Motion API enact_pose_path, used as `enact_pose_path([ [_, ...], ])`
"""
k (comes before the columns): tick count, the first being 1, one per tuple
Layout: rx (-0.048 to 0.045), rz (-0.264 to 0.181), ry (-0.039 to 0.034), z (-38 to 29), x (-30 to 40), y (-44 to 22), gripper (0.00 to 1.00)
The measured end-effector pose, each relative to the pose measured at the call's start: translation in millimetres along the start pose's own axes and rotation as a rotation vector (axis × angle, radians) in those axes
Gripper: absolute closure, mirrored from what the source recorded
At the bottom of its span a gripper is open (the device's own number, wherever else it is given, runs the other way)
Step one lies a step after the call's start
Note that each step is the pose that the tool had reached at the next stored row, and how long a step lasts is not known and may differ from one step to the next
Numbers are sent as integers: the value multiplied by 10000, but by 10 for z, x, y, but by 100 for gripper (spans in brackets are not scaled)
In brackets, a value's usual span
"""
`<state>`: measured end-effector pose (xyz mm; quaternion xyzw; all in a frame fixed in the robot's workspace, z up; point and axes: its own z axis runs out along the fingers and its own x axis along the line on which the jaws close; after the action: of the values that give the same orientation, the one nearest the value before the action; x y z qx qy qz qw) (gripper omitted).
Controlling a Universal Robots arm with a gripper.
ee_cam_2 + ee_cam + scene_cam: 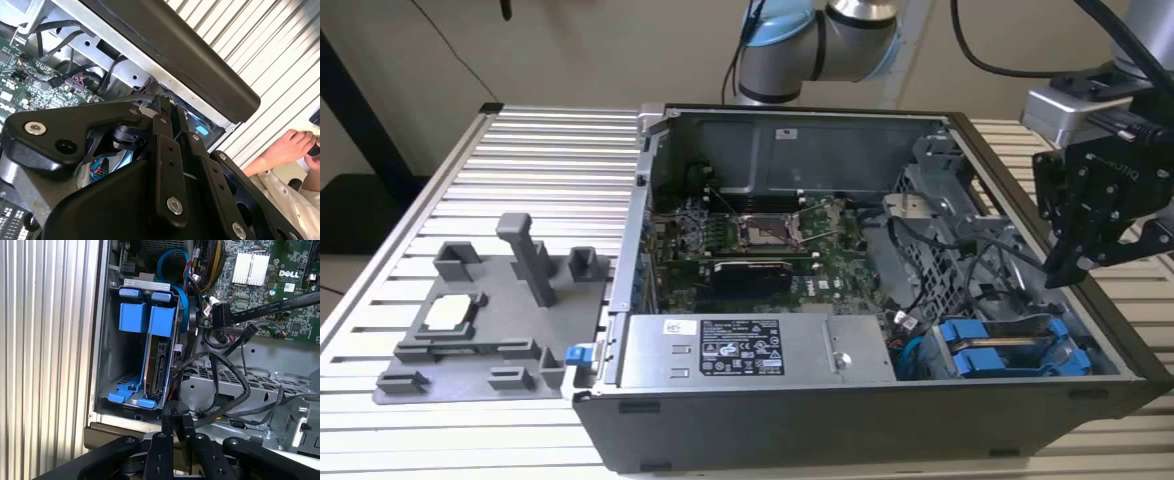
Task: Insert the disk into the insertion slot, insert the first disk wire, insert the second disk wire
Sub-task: 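Insert the first disk wire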
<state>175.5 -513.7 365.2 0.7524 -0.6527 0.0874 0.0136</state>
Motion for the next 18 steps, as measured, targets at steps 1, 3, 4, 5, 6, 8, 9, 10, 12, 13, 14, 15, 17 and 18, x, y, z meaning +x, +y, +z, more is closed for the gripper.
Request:
enact_pose_path([
  [1, 0, 0, 0, 0, 0, 0, 81],
  [3, 0, 1, 0, 0, 0, 0, 81],
  [4, 0, 1, 0, 0, 0, 0, 81],
  [5, -1, 2, 0, 1, 0, 1, 81],
  [6, -1, 2, -2, 2, 1, 3, 81],
  [8, -1, 3, 1, 3, 14, 18, 81],
  [9, -1, 5, 0, 4, 27, 29, 81],
  [10, -1, 6, -1, 5, 44, 43, 81],
  [12, -1, 7, -2, 9, 81, 71, 81],
  [13, -1, 8, -2, 10, 99, 86, 81],
  [14, -1, 8, -2, 11, 115, 104, 81],
  [15, -1, 8, -2, 12, 128, 122, 81],
  [17, -1, 9, -2, 14, 154, 164, 81],
  [18, -1, 9, -2, 15, 166, 185, 81],
])
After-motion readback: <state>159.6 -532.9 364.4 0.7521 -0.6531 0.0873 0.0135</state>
